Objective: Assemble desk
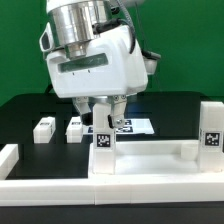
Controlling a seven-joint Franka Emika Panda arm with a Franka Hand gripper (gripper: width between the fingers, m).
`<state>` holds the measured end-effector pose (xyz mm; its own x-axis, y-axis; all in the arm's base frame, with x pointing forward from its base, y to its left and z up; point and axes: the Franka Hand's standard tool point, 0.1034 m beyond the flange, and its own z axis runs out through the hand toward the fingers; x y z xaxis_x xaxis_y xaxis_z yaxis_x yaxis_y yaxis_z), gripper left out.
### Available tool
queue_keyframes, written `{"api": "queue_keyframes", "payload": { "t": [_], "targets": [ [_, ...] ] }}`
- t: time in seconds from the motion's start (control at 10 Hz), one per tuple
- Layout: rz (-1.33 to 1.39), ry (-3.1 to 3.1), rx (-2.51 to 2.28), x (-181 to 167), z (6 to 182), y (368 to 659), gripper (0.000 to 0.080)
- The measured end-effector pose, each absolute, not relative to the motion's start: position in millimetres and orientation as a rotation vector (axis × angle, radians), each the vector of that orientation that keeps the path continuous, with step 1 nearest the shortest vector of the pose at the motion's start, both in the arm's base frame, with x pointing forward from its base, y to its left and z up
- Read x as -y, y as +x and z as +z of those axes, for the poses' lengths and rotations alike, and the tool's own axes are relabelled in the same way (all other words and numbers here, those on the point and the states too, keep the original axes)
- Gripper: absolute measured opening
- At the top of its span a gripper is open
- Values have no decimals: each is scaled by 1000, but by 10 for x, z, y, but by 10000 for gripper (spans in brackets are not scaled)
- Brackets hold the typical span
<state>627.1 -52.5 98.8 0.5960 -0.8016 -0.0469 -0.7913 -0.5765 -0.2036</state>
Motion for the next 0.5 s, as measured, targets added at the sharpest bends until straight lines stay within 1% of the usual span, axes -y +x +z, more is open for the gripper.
{"api": "queue_keyframes", "payload": {
  "t": [0.1,0.3,0.4,0.5],
  "targets": [
    [-80,-2648,-1272,526,987,6270,647],
    [-76,-2937,-725,420,995,6276,649],
    [-63,-2964,-646,371,993,6300,649],
    [-67,-2949,-688,408,986,6298,527]
  ]
}}
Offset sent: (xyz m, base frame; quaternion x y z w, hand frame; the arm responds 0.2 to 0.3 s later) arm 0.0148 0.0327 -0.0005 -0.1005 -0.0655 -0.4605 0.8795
